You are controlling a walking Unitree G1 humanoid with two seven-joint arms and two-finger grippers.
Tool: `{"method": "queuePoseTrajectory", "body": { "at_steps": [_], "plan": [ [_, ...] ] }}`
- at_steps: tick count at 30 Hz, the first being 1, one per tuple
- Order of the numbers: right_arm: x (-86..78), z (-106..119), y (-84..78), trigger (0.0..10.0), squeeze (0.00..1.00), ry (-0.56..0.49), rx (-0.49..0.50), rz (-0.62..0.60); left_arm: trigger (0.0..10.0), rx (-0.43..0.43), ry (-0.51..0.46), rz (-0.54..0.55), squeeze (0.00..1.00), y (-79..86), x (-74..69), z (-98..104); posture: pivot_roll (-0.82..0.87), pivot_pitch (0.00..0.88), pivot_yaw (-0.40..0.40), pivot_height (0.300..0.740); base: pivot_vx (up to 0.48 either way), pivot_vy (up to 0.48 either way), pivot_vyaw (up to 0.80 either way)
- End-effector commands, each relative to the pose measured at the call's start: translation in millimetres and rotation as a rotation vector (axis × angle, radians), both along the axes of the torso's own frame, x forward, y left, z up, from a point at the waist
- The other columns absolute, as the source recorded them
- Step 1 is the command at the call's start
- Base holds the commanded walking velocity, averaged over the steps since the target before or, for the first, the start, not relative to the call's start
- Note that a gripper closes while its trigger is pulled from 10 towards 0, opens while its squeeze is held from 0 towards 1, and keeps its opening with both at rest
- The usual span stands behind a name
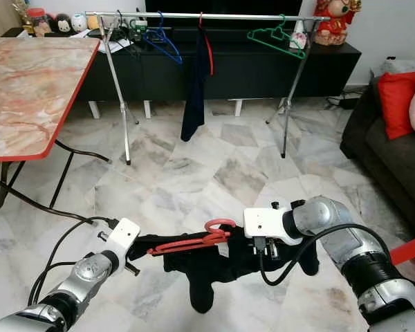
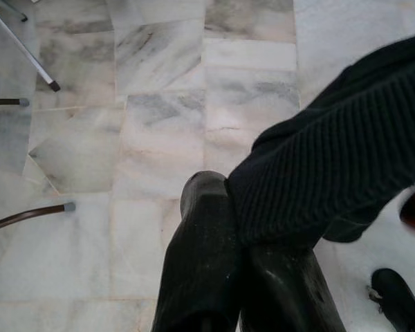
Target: Hang hanger
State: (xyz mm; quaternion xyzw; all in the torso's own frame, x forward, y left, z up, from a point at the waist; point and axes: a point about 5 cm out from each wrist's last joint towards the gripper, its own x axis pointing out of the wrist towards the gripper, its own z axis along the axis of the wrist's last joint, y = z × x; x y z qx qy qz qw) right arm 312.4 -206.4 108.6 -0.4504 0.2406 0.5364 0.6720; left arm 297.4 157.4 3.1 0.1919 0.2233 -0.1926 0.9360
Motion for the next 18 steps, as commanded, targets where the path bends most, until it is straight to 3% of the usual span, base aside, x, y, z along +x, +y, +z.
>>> {"method": "queuePoseTrajectory", "body": {
  "at_steps": [1,9,18],
  "plan": [
    [5.6,7,-9.7,0.0,0.00,-0.049,-0.046,-0.029,0.0,0.026,0.038,0.017,0.00,8.0,-5.3,-6,-0.11,0.038,-0.060,0.740,0.000,0.000,0.00],
    [7.0,-3,-10.6,0.0,0.00,-0.084,-0.112,-0.046,0.0,0.059,0.030,-0.051,0.00,5.8,-1.8,-2,-0.11,0.042,-0.061,0.740,0.000,0.000,0.00],
    [18.4,-13,-11.2,0.0,0.00,-0.185,-0.200,-0.153,0.0,0.058,0.045,-0.136,0.00,2.9,3.6,5,-0.10,0.043,-0.060,0.740,0.000,0.000,0.00]
  ]
}}
